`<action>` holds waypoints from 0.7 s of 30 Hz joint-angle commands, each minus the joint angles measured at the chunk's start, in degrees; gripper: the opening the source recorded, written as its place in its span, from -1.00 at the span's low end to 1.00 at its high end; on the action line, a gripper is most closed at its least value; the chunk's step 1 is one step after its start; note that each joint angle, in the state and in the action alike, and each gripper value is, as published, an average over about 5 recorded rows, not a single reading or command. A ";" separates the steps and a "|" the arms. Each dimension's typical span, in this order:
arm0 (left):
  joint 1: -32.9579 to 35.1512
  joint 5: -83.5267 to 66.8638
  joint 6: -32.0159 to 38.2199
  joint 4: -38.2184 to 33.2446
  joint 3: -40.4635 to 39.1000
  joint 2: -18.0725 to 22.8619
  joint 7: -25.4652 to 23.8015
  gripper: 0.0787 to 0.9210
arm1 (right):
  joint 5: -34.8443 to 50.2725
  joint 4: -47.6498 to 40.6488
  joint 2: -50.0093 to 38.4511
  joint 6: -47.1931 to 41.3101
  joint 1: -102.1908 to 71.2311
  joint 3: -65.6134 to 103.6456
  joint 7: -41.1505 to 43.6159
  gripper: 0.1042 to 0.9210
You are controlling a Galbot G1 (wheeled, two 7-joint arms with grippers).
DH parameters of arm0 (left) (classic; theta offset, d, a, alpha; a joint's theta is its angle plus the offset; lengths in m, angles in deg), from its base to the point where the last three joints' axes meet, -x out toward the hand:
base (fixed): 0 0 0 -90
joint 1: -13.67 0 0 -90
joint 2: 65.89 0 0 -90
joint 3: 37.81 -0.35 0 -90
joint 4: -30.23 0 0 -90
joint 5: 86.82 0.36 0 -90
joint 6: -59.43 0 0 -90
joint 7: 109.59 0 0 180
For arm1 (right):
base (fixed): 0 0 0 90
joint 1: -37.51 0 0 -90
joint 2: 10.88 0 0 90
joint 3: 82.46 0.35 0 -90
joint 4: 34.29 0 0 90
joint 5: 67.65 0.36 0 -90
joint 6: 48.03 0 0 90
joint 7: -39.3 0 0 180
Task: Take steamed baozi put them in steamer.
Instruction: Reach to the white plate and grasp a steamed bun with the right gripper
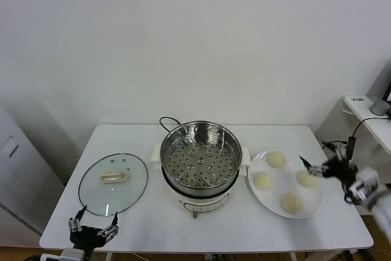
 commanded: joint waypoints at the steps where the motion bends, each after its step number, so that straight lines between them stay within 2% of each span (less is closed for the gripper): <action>1: -0.23 0.98 1.12 -0.03 -0.37 0.46 0.57 0.77 | -19.53 -11.68 -13.57 2.85 45.85 -37.10 29.84 0.76; 5: -0.33 1.04 1.19 -0.03 -0.81 0.68 0.56 0.77 | -20.02 -16.90 -12.45 6.07 59.32 -54.42 34.04 0.76; 8: -0.29 1.02 1.13 -0.01 -0.97 0.82 0.51 0.77 | -21.49 -20.69 -9.60 8.05 62.37 -60.60 35.71 0.76; 13: -0.05 1.00 1.06 0.00 -0.85 1.15 0.48 0.77 | -24.14 -30.03 -0.95 13.15 56.95 -55.16 36.18 0.76; 21: 0.73 1.16 1.02 0.03 -0.65 1.61 0.54 0.77 | -29.09 -38.23 10.59 12.72 47.06 -46.06 34.08 0.76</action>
